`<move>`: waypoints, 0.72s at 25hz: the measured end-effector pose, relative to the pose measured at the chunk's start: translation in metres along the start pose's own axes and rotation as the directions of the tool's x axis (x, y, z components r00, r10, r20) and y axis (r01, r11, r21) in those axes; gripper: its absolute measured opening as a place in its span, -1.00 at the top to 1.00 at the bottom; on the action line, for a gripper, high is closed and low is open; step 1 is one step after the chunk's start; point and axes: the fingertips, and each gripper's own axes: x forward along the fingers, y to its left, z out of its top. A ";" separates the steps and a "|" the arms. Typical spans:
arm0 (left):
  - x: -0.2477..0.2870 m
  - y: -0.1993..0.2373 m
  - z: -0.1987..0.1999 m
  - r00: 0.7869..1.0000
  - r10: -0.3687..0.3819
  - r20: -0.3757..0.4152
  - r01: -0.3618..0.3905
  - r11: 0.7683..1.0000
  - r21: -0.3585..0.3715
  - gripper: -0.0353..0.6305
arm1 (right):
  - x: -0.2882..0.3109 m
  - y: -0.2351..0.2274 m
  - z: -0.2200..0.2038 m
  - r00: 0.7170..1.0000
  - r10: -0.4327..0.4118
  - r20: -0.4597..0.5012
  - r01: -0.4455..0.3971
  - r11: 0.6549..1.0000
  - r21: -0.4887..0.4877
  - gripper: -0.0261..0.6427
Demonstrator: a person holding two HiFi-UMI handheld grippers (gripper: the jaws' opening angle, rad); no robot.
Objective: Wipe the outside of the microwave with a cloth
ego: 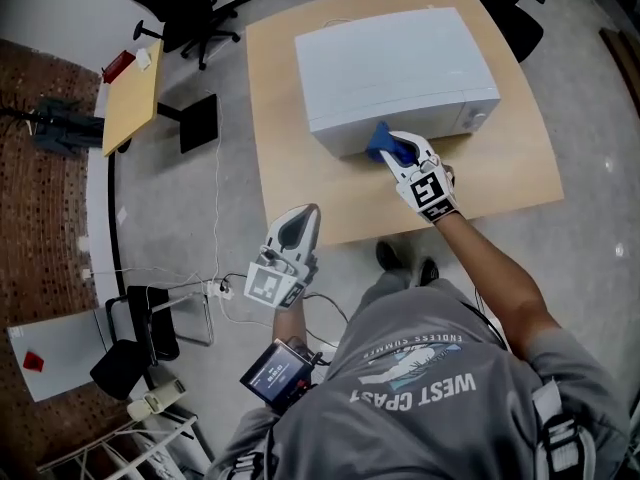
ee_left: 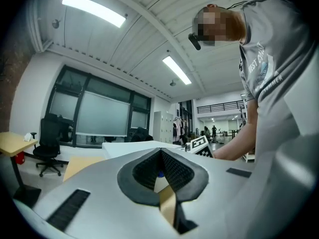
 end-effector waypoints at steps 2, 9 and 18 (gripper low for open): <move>-0.010 0.012 -0.011 1.000 0.017 -0.026 -0.017 1.000 -0.007 0.82 | 0.039 0.031 -0.012 0.999 0.051 -0.010 -0.052 0.995 -0.086 0.72; -0.042 0.047 -0.023 0.992 0.093 -0.083 -0.094 0.996 -0.007 0.82 | 0.118 0.113 -0.031 0.975 0.219 -0.043 -0.222 0.934 -0.281 0.72; -0.025 0.048 -0.030 0.995 0.061 -0.074 -0.063 0.998 -0.024 0.82 | 0.088 0.045 -0.069 0.986 0.118 -0.113 -0.149 0.935 -0.321 0.72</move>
